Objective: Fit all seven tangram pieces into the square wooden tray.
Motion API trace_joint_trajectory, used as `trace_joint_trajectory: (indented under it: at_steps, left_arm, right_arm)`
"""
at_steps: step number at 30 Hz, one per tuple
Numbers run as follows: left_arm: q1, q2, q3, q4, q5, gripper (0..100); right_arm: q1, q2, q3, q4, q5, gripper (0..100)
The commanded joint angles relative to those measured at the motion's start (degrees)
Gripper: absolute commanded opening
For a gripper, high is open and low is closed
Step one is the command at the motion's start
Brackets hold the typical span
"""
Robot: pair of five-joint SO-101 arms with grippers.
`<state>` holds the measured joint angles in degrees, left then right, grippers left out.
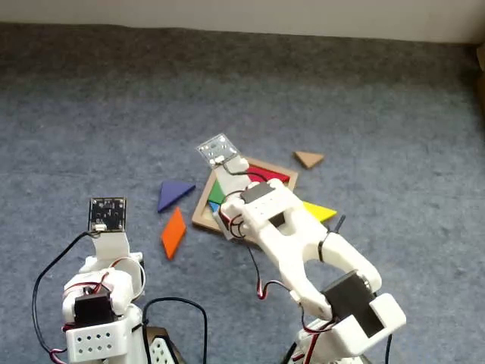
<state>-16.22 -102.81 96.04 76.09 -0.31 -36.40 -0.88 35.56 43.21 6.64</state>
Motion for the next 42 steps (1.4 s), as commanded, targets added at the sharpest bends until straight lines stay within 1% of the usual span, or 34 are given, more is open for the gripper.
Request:
trace_joint_trajectory:
  at_steps: [1, 12, 17, 22, 25, 29, 37, 42]
  left_arm:
    - [-0.5, -1.5, 1.1, 0.3, -0.2, 1]
    - [-0.5, -1.5, 1.1, 0.3, -0.2, 1]
    - [-0.5, -1.5, 1.1, 0.3, -0.2, 1]
    - [-0.5, -1.5, 1.1, 0.3, -0.2, 1]
    - [-0.5, -1.5, 1.1, 0.3, -0.2, 1]
    - [-0.5, -1.5, 1.1, 0.3, -0.2, 1]
    - [-0.5, -1.5, 1.1, 0.3, -0.2, 1]
    - [-0.5, -1.5, 1.1, 0.3, -0.2, 1]
  right_arm:
    - [-0.8, -0.6, -4.0, -0.7, -0.6, 0.5]
    - [-0.4, -1.7, -8.2, -0.6, -0.6, 0.5]
    - [2.9, -5.6, -8.8, -0.9, -0.6, 0.5]
    - [4.8, -2.6, -8.5, -7.2, -0.6, 0.5]
    - [4.9, 0.5, -8.8, -8.5, -0.6, 0.5]
    - [5.6, 3.1, -8.8, -8.5, -0.5, 0.5]
    - [9.4, 3.7, -8.3, -8.3, -0.4, 0.5]
    - [11.0, 3.8, -5.8, -5.8, -0.2, 0.5]
